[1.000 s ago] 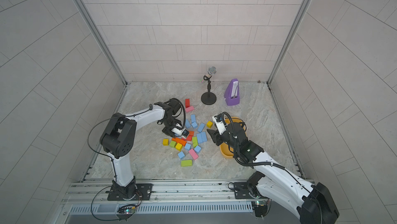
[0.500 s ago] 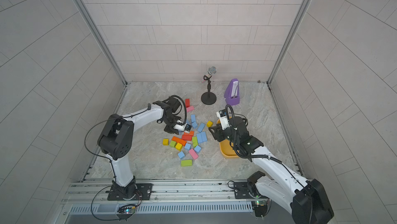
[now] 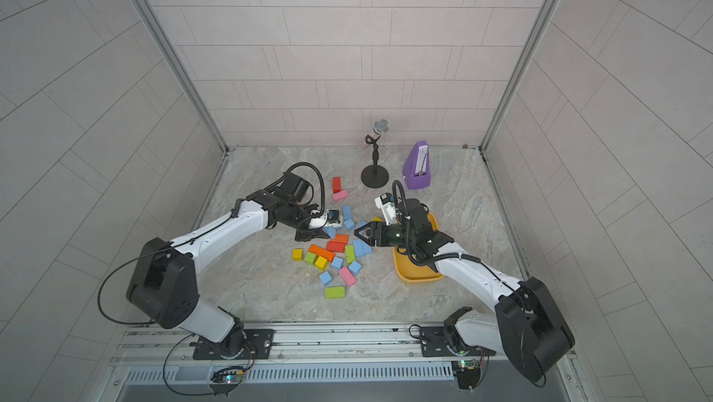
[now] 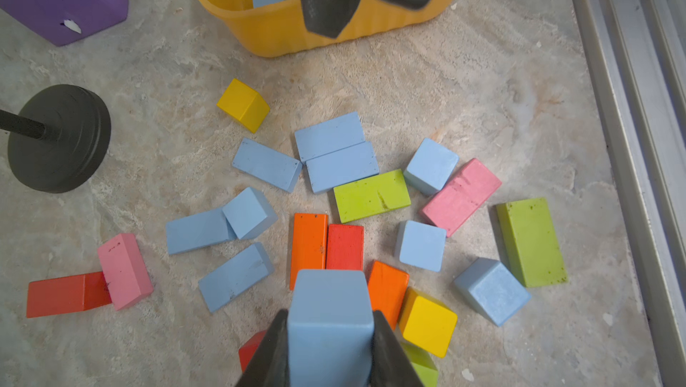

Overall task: Pick out the blue building blocks
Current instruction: Place the building block in the storage box.

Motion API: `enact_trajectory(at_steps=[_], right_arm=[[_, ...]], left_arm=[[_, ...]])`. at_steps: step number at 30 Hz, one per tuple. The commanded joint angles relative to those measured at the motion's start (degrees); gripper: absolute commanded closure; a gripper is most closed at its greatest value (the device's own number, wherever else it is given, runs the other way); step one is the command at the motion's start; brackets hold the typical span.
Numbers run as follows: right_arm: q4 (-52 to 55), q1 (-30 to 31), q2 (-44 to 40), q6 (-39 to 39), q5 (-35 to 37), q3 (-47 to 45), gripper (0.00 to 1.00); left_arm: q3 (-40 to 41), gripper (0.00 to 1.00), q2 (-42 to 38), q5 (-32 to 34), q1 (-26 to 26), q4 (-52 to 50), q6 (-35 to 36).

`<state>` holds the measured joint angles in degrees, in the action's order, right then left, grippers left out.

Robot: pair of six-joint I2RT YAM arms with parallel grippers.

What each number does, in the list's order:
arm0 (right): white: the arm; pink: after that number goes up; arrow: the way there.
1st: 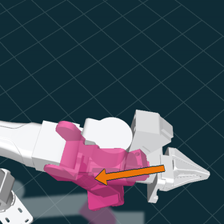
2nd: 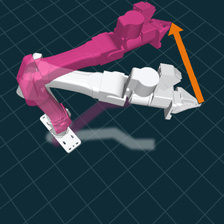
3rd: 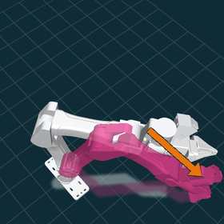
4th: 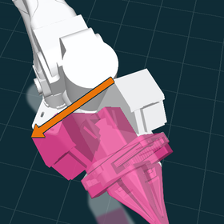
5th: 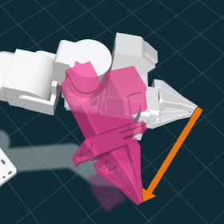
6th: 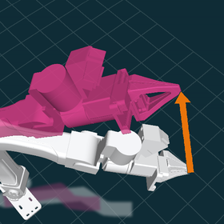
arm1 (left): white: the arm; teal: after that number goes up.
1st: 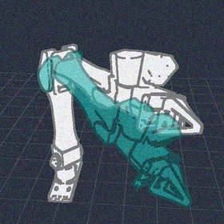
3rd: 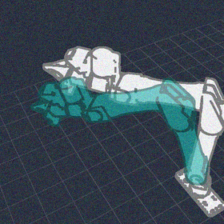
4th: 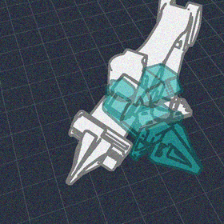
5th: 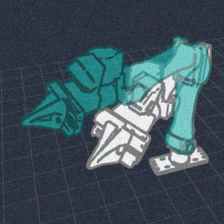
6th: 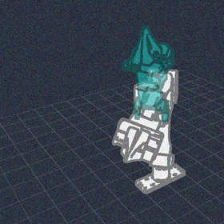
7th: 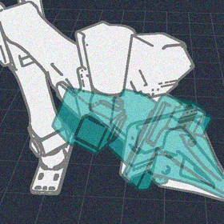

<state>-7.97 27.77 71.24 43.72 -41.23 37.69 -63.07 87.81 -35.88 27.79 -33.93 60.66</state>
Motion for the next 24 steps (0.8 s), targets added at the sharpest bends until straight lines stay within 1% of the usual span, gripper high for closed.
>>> enact_trajectory(at_steps=[1, 5, 10, 15, 22, 24], right_arm=[[-5.28, 1.03, 2.64, 7.25, -2.17, 1.87, 0.36], [-6.56, 2.84, 6.36, 10.03, -1.83, 4.27, 0.36], [-4.66, 6.23, 9.86, 9.46, 0.25, 7.72, 0.36], [-4.35, 8.39, 12.29, 9.17, 1.65, 9.49, 0.37], [-4.52, 8.8, 13.57, 9.18, 2.41, 9.75, 0.45], [-4.83, 8.88, 13.66, 9.14, 2.21, 9.68, 0.5]], left_arm=[[3.63, 0.84, -3.37, -5.05, 0.49, 5.9, -1.78], [5.82, 0.84, -6.19, -5.57, 1.08, 7.35, -0.29], [7.33, 0.84, -8.15, -5.54, 1.98, 8.88, -0.72], [7.7, 0.84, -8.99, -5.78, 2.54, 9.5, -1.14], [8.5, 0.84, -9.92, -6.45, 2.78, 11.08, -2.27], [8.9, 0.84, -10.11, -6.63, 2.86, 11.9, -2.78]])
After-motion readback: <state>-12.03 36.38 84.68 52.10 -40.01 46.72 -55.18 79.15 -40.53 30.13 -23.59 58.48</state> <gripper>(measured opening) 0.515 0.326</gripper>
